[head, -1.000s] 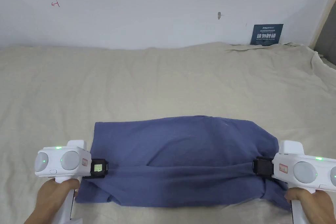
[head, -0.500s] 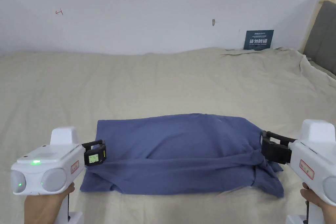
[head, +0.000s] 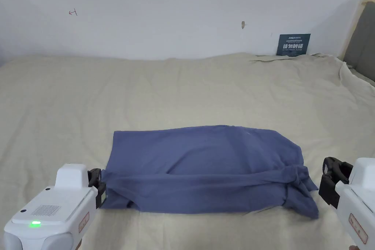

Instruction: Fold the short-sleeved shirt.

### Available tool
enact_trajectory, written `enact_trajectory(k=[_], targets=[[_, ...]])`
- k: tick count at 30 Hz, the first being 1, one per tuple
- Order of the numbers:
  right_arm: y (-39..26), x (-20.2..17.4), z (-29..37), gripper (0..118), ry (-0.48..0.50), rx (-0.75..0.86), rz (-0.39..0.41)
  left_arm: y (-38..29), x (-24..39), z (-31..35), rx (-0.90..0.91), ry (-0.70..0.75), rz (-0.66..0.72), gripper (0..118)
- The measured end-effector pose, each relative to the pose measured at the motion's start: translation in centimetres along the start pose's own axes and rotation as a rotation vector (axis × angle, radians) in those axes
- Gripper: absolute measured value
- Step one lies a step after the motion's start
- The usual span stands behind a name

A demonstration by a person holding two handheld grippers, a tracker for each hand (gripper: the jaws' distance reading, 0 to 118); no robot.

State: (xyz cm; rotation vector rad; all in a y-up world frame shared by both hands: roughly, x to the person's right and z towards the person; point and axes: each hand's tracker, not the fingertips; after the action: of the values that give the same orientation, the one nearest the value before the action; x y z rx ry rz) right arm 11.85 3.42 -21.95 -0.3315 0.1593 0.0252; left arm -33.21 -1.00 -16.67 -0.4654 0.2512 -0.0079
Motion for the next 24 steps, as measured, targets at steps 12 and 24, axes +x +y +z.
enact_trajectory(k=[12, 24], targets=[[0.1, -0.4, -2.2, 1, 0.006, -0.039, -0.008, 0.7, -2.2, -8.9, -0.355, 0.023, 0.041, 71], [-0.9, 0.2, -4.7, 1, 0.018, -0.094, -0.017, -2.9, -4.1, -17.9, -0.645, 0.054, 0.101, 84]])
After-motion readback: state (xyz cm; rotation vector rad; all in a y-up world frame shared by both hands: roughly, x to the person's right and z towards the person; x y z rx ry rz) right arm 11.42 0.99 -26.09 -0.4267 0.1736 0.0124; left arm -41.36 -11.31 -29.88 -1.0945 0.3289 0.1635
